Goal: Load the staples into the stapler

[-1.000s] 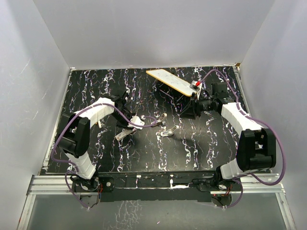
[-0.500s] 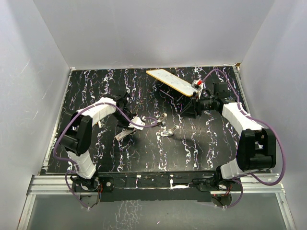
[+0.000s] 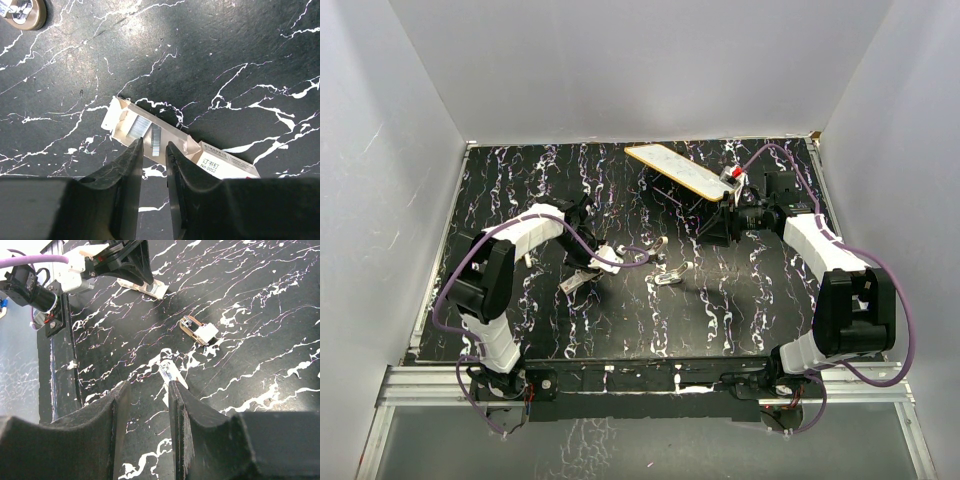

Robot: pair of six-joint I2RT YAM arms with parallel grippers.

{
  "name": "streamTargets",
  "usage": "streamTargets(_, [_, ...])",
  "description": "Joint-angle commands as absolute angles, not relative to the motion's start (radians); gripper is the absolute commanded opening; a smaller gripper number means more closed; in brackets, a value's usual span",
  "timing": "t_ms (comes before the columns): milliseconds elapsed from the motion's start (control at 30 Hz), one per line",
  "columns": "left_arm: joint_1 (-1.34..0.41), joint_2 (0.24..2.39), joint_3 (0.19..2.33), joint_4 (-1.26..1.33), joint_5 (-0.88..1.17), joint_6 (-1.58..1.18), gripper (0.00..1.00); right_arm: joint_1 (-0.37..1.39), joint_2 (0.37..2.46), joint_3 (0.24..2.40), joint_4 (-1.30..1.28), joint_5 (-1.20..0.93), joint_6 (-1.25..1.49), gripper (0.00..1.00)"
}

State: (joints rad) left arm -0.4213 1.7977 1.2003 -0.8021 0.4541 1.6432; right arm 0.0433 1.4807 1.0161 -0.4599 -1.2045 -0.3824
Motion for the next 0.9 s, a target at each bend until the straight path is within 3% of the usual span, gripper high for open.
streamTargets(0, [-0.428,1.804,1.227,-0.851,0.470,1.679,0.23,0.034,1.484,1.003,-0.416,-1.236,-0.376,0.38])
streamTargets(867, [-0.428,1.829,1.227,-0.824,0.456,1.680,0.15,0.025,1.498,0.999,-0.416,-1.254,-0.376,0.38])
